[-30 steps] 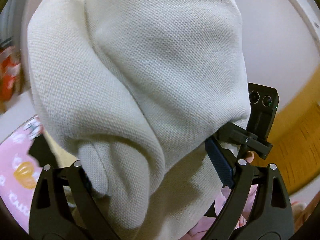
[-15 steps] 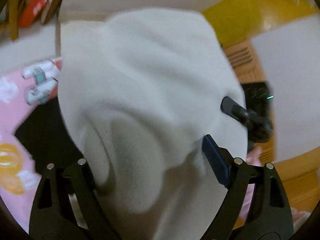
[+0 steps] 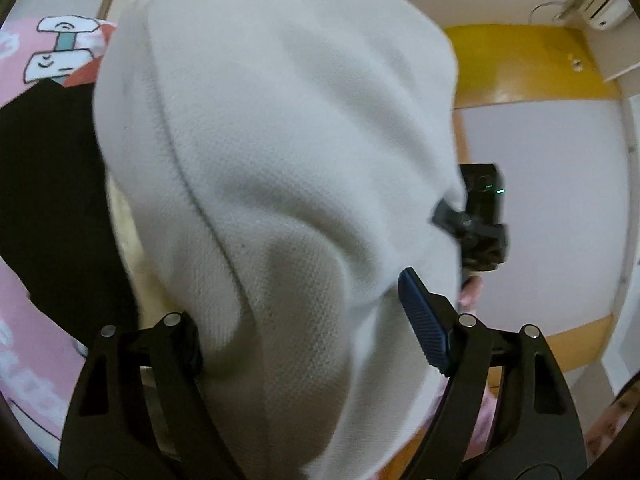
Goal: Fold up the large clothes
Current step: 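Lift the folded hoodie with both grippers and carry it to the clothes stack, then lower the hoodie onto the stack and open both grippers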
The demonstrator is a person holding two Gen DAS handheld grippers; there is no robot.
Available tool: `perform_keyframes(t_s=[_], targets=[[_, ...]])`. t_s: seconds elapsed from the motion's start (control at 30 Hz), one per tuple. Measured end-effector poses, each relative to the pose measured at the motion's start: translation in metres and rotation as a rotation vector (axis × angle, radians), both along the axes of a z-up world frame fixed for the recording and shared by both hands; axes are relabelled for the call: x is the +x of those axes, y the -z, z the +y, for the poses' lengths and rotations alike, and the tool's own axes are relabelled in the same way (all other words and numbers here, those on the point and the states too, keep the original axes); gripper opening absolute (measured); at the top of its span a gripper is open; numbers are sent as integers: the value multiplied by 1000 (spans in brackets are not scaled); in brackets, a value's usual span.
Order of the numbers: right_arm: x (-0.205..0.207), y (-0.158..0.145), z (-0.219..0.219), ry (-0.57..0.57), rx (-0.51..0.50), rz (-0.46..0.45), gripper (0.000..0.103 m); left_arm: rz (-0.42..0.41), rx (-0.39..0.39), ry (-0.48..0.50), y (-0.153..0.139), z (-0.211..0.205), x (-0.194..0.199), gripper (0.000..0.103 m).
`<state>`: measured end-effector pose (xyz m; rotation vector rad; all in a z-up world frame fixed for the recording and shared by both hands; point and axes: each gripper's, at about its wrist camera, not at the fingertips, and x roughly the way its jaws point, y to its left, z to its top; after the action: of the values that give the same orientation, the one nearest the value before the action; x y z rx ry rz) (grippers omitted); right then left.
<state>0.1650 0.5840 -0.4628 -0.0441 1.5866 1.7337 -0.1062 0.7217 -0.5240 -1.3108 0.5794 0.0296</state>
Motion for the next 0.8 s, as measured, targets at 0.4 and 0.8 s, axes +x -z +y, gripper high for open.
perform_keyframes(t_s=[0.4,0.8], targets=[[31,-18,31,19,-195,-223,75,-37,-80,-101,54,9,2,77],[-104,-55,-53,62,180,-799,40,19,0,-154,56,-4,-14,79]])
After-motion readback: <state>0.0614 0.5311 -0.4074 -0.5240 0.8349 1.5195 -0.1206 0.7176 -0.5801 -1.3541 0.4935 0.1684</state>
